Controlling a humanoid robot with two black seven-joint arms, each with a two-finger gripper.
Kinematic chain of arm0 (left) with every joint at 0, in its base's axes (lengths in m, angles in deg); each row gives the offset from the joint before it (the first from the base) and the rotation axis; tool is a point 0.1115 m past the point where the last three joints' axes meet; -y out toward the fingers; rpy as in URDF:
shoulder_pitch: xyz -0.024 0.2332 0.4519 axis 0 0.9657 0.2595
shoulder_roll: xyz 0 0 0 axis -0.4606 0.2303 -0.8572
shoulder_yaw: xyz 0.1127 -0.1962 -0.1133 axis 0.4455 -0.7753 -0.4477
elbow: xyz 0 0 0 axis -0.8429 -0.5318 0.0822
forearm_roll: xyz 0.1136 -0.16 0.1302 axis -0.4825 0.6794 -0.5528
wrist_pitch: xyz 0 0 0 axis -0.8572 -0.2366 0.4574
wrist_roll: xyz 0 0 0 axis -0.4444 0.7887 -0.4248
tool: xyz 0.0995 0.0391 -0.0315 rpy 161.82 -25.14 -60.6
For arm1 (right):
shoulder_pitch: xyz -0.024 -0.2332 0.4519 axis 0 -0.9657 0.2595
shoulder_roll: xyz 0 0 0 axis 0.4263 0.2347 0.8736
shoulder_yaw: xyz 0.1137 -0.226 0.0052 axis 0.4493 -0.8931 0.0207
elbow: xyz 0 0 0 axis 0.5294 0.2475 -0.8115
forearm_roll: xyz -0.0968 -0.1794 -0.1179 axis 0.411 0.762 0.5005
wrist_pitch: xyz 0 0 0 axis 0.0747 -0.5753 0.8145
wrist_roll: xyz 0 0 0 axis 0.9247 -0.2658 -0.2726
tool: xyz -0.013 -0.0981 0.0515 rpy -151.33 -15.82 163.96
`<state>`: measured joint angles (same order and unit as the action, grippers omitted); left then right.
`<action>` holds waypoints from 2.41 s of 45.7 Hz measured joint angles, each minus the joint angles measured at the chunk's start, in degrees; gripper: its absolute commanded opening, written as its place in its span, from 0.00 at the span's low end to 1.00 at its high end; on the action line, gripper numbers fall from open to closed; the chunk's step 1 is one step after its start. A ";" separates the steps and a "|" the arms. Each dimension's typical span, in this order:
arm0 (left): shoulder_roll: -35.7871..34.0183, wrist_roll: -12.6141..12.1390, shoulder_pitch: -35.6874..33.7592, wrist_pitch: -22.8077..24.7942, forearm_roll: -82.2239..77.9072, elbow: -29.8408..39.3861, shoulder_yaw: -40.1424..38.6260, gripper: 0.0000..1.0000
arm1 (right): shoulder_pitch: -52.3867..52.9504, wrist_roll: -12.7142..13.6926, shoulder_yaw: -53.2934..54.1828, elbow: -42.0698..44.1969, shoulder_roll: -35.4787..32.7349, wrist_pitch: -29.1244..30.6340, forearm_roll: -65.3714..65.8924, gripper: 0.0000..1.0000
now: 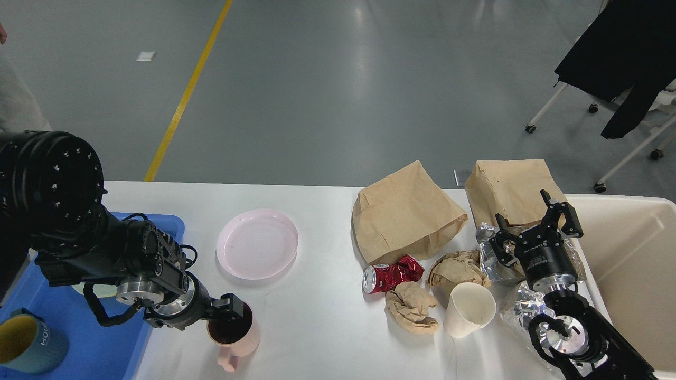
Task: Tidy desktop
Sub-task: 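Grasp the pink mug with the left gripper, then carry the pink mug onto the blue tray and lower it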
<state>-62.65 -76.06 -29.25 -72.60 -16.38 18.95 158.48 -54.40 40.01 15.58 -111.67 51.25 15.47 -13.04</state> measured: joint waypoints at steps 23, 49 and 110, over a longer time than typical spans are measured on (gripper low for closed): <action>0.52 0.86 4.24 -0.24 0.08 -2.24 -1.47 0.89 | 0.00 0.00 0.00 0.00 0.00 0.00 0.00 1.00; 0.28 -0.27 6.16 -4.17 -0.09 -2.43 -1.50 0.00 | 0.00 0.02 0.00 0.00 0.00 -0.02 0.00 1.00; -10.47 -1.21 -44.49 27.45 -4.69 18.51 7.19 0.00 | 0.00 -0.01 0.00 0.02 0.01 -0.02 0.00 1.00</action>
<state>-73.13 -77.28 -73.74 -45.14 -21.07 37.46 165.67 -54.40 40.00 15.58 -111.64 51.26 15.45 -13.04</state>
